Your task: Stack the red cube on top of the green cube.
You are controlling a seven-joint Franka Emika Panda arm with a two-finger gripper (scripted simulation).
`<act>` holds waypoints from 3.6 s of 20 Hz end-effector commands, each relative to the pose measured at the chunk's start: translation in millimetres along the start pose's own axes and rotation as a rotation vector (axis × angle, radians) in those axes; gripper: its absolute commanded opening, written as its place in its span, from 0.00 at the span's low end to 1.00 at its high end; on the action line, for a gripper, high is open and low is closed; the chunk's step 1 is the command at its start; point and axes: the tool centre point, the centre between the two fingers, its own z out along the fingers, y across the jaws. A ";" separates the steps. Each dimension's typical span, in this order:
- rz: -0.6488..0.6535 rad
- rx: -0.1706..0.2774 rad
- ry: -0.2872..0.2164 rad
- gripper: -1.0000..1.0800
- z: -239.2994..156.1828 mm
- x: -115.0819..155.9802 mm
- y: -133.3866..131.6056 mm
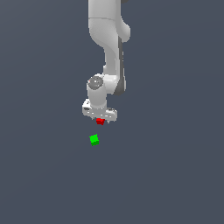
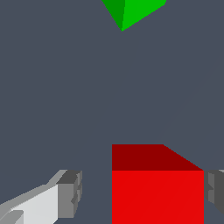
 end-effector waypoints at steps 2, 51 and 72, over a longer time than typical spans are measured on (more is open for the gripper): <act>0.000 0.000 0.001 0.00 1.3 0.5 -0.1; 0.000 0.000 0.002 0.00 -91.5 15.9 -0.7; 0.000 0.001 0.001 0.00 -46.0 119.3 -5.4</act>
